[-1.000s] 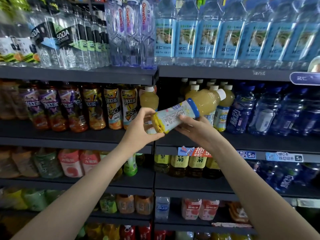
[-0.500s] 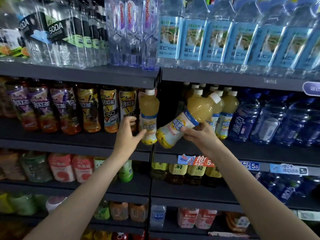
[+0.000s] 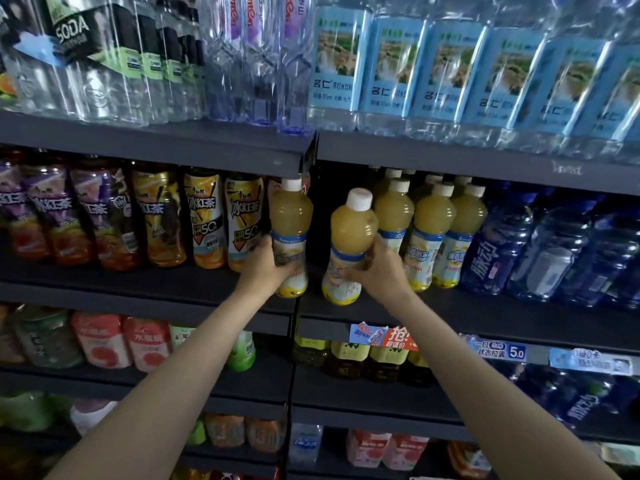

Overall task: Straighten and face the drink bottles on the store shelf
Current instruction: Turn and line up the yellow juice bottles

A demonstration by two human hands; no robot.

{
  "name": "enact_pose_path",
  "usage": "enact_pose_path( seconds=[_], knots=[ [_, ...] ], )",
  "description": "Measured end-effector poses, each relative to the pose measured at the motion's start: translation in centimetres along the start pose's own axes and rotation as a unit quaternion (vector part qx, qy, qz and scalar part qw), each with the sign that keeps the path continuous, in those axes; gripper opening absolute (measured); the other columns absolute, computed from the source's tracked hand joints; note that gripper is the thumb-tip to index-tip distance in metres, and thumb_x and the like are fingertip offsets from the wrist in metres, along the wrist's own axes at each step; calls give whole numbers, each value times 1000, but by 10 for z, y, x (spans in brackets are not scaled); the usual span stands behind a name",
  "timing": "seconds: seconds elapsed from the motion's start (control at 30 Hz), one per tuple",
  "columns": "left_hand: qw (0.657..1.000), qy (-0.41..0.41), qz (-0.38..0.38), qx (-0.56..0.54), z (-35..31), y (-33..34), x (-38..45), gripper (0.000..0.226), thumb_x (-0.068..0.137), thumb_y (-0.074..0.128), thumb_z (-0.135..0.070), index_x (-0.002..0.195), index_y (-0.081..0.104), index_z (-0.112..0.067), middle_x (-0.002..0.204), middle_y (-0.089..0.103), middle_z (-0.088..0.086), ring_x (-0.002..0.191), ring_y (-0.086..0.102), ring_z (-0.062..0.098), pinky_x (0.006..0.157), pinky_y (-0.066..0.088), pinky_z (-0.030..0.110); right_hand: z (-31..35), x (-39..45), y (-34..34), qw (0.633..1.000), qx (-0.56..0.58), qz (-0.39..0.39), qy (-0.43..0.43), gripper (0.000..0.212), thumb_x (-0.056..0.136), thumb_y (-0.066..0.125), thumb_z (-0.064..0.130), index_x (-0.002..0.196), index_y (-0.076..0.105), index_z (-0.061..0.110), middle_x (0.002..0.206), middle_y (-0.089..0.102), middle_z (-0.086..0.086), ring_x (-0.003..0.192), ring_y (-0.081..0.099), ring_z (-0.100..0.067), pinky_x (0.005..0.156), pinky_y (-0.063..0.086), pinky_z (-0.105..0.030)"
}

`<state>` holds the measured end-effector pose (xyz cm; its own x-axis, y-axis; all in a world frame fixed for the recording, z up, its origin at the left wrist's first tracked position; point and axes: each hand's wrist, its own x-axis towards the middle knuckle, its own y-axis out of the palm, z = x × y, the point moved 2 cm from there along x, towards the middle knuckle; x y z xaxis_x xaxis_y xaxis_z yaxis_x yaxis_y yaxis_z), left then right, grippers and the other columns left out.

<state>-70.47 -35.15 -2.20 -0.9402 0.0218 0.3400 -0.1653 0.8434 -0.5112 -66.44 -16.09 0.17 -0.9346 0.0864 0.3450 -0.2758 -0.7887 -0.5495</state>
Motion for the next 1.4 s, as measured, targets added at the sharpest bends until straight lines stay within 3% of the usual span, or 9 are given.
enact_pose_path(
  seconds=[0.17, 0.37, 0.6, 0.83, 0.93, 1.03, 1.13, 1.27, 1.4],
  knots=[
    [1000, 0, -20, -17, 8, 6, 2, 52, 78, 74, -27, 117, 50, -3, 112, 60, 9, 106, 56, 23, 72, 36, 19, -5, 28, 34, 998, -15, -43, 42, 52, 79, 76, 18, 119, 47, 0, 104, 62, -11, 98, 58, -27, 67, 38, -22],
    [998, 38, -27, 35, 11, 2, 3, 47, 77, 76, -24, 109, 53, 1, 108, 62, 13, 100, 58, 24, 68, 34, 18, -29, 66, 68, 991, -48, -72, 106, 54, 85, 64, 3, 133, 40, 0, 128, 54, -21, 120, 50, -36, 97, 43, -39],
    [999, 30, -21, 22, 14, 3, 5, 50, 75, 76, -29, 113, 53, -6, 106, 59, 0, 93, 52, 9, 72, 38, 19, -55, 98, 86, 981, -75, -86, 159, 40, 91, 54, 3, 131, 48, 1, 130, 55, -19, 121, 51, -34, 97, 44, -39],
    [999, 26, -29, 14, 11, 3, 3, 51, 76, 76, -27, 114, 53, -4, 115, 62, 8, 107, 57, 19, 78, 42, 22, -56, 118, 89, 973, -109, -74, 189, 41, 96, 46, 7, 137, 41, 2, 138, 47, -20, 127, 46, -35, 103, 41, -41],
    [999, 18, -17, 34, 9, 1, 1, 52, 77, 75, -26, 117, 52, -4, 118, 61, 7, 108, 57, 19, 78, 41, 21, -43, 95, 84, 983, -91, -61, 150, 44, 93, 51, 4, 135, 38, -2, 133, 50, -22, 122, 48, -37, 95, 42, -39],
    [997, 11, 27, 67, 5, -1, 3, 55, 78, 75, -23, 123, 49, -5, 125, 58, 8, 114, 54, 21, 85, 41, 23, -26, 56, 62, 990, -97, -99, -4, 43, 88, 53, -3, 130, 43, -4, 125, 50, -22, 114, 50, -37, 93, 43, -39],
    [995, -5, 64, 80, -2, 5, 7, 59, 77, 76, -24, 126, 47, -7, 128, 58, 8, 116, 54, 21, 89, 44, 28, -20, 26, 32, 967, -84, -185, -152, 33, 83, 55, -8, 116, 53, -4, 111, 52, -21, 100, 55, -37, 85, 51, -45],
    [995, -13, 73, 62, -14, 32, 16, 59, 75, 77, -29, 123, 49, -8, 124, 60, 8, 113, 56, 22, 86, 44, 27, -33, 12, -7, 959, -90, -246, -110, 44, 80, 62, -7, 121, 46, -5, 118, 43, -23, 107, 49, -38, 90, 46, -38],
    [994, -28, 59, 87, -25, 60, 30, 60, 81, 71, -31, 127, 42, -5, 127, 55, 13, 118, 51, 28, 93, 41, 35, -48, 12, -16, 973, -144, -181, -19, 71, 86, 64, 6, 143, 23, -6, 142, 31, -25, 133, 32, -38, 108, 30, -38]
  ],
)
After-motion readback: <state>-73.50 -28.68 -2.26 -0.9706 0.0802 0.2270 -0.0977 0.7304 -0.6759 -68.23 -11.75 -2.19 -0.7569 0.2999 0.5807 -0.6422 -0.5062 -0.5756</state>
